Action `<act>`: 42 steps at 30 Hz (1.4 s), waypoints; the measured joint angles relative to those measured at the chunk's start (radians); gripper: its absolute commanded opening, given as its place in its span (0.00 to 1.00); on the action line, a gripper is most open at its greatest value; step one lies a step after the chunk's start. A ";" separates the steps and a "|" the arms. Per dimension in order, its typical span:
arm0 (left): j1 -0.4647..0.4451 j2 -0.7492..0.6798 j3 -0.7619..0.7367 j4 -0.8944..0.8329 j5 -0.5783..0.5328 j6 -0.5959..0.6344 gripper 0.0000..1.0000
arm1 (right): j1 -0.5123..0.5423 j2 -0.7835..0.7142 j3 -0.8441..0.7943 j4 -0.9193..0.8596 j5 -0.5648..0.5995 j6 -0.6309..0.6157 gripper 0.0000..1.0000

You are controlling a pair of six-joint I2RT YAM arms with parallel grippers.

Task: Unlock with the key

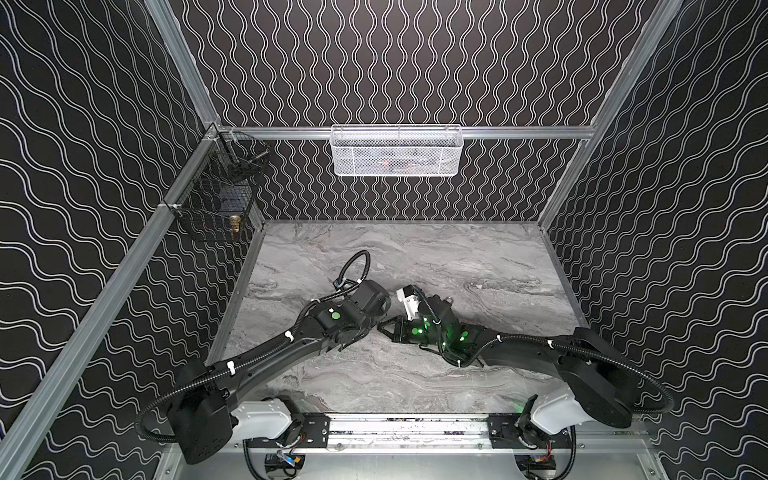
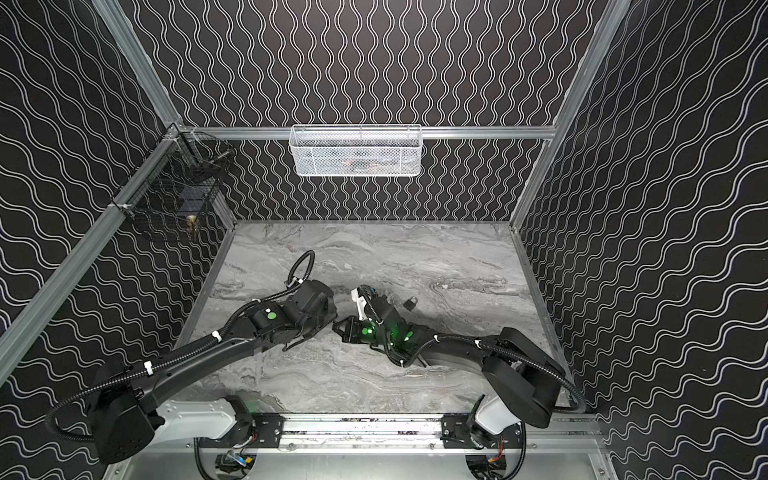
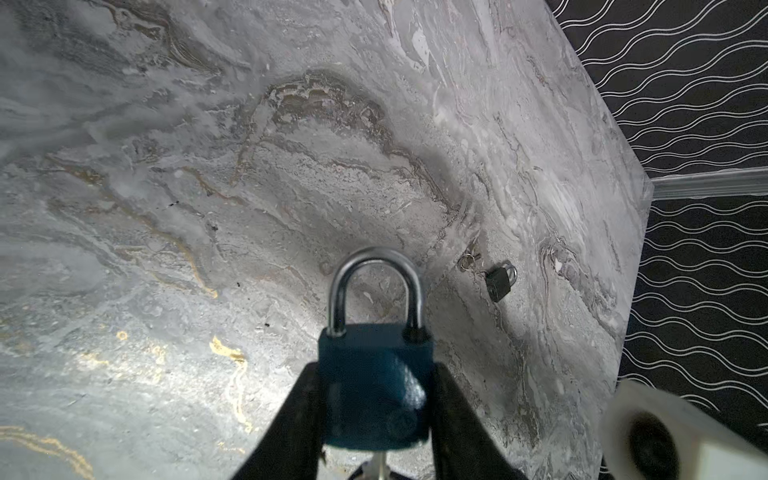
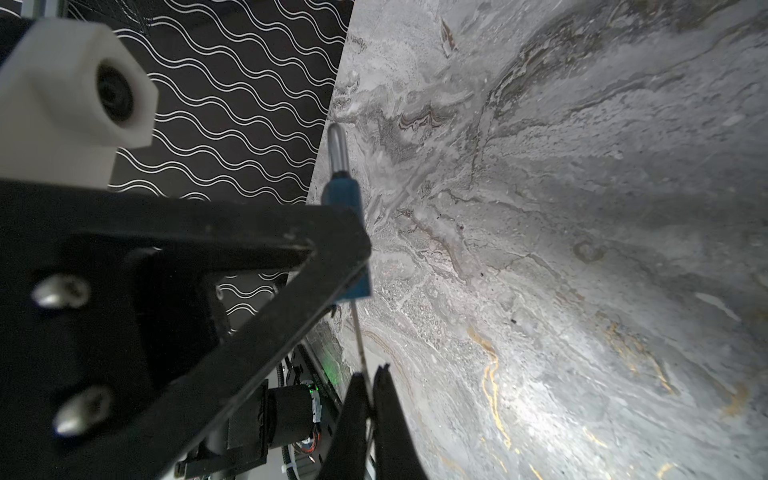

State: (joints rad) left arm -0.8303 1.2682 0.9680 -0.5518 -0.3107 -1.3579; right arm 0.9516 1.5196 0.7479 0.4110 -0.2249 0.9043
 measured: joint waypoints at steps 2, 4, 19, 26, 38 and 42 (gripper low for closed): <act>0.000 0.002 0.000 0.000 0.000 0.000 0.20 | 0.000 0.003 0.010 -0.009 0.003 -0.004 0.00; 0.000 0.002 0.000 0.002 0.001 0.000 0.20 | 0.000 0.005 0.022 -0.025 0.009 -0.009 0.00; -0.002 -0.026 -0.027 0.040 0.008 -0.023 0.18 | -0.022 -0.044 0.046 -0.137 -0.002 -0.077 0.00; -0.003 -0.020 -0.017 0.044 0.026 -0.027 0.17 | -0.023 -0.055 0.047 -0.156 -0.002 -0.075 0.00; -0.029 -0.040 -0.014 0.021 0.011 -0.022 0.16 | -0.025 -0.010 0.095 -0.150 -0.038 -0.062 0.00; -0.031 -0.056 -0.019 0.015 0.002 -0.018 0.16 | -0.026 0.000 0.105 -0.150 -0.050 -0.062 0.00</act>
State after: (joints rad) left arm -0.8616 1.2125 0.9489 -0.5369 -0.3084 -1.3762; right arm 0.9257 1.5196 0.8528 0.2615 -0.2745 0.8425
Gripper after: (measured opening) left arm 0.393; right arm 0.064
